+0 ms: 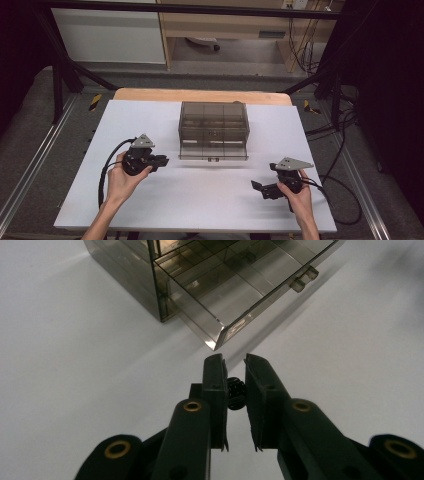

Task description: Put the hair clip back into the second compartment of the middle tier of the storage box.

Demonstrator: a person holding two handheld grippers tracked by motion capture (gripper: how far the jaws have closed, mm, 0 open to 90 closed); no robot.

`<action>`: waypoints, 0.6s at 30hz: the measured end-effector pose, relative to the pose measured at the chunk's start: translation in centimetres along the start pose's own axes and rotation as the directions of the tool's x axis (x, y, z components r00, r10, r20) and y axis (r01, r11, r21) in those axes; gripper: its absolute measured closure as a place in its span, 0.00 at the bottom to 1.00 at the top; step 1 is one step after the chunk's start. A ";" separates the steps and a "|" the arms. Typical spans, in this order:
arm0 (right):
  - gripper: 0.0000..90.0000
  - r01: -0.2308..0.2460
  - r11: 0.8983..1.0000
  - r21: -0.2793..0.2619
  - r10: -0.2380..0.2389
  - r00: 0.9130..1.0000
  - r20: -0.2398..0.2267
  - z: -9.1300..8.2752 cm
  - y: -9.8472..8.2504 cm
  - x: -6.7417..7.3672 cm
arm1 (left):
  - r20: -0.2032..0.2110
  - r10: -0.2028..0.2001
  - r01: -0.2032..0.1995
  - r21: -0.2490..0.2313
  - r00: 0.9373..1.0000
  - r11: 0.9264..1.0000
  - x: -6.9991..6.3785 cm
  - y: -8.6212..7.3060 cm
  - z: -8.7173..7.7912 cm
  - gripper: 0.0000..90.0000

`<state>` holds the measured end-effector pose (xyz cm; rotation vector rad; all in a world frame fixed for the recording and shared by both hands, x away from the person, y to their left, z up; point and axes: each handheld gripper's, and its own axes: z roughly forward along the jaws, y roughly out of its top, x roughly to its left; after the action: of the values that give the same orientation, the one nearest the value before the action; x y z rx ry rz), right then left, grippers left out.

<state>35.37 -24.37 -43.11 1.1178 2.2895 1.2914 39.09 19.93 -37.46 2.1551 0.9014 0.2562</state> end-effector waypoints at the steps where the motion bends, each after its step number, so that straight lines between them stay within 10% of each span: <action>1: 0.01 0.000 1.000 0.000 0.000 1.000 0.001 0.0 0.0 0.0 | 0.004 0.001 -0.001 -0.001 1.000 1.000 -0.1 0.1 0.1 0.88; 18: 0.01 -0.002 1.000 0.000 0.002 1.000 0.000 0.0 0.0 0.0 | 0.038 0.031 -0.031 0.002 0.999 1.000 -1.0 1.3 1.2 0.88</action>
<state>35.36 -24.37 -43.15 1.1205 2.2891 1.2918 39.55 17.96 -37.19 2.1706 0.8475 0.2291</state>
